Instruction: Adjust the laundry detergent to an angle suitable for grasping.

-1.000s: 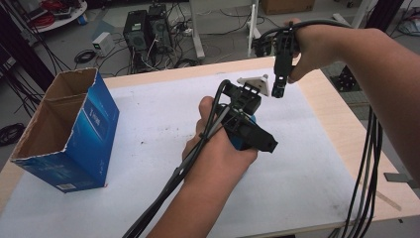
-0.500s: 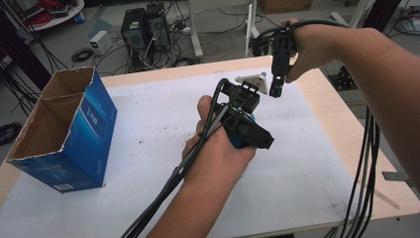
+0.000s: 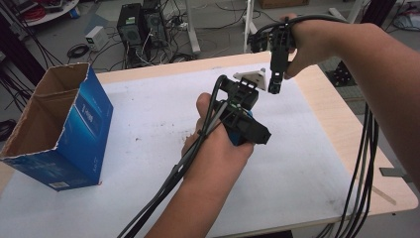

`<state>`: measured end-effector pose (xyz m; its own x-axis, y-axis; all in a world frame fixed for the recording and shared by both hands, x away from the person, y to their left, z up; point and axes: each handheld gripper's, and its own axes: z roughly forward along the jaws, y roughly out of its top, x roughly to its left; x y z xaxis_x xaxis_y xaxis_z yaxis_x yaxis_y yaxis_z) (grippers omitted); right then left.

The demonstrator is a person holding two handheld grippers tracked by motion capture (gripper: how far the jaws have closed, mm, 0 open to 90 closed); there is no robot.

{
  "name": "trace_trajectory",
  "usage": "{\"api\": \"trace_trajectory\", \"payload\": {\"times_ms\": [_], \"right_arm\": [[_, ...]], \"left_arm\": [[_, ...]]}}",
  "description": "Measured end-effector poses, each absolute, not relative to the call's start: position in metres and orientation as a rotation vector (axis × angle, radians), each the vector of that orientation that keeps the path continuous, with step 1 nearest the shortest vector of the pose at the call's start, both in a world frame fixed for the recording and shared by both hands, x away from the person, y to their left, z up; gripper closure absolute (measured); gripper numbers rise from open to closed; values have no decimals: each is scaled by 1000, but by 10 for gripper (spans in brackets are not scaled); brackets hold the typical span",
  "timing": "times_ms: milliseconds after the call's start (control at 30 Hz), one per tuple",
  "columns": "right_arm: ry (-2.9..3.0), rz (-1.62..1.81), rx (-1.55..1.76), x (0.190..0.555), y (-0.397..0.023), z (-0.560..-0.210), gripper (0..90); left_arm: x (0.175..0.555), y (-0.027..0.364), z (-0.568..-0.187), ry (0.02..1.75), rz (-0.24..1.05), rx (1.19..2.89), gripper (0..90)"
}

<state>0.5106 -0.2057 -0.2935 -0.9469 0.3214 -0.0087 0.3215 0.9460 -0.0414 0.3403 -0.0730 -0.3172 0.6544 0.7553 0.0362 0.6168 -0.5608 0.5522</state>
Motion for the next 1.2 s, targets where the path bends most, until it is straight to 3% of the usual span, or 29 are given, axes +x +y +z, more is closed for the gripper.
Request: {"api": "trace_trajectory", "payload": {"times_ms": [467, 733, 1200], "right_arm": [[3100, -63, 517, 511, -207, -297, 15], [3095, -48, 548, 512, -212, -296, 15], [3098, -40, 557, 511, -216, -296, 15]], "left_arm": [[339, -76, -321, 1082, 422, 2378, 287], [338, -76, -321, 1094, 464, 2379, 349], [340, -73, -320, 1052, 402, 2385, 381]]}}
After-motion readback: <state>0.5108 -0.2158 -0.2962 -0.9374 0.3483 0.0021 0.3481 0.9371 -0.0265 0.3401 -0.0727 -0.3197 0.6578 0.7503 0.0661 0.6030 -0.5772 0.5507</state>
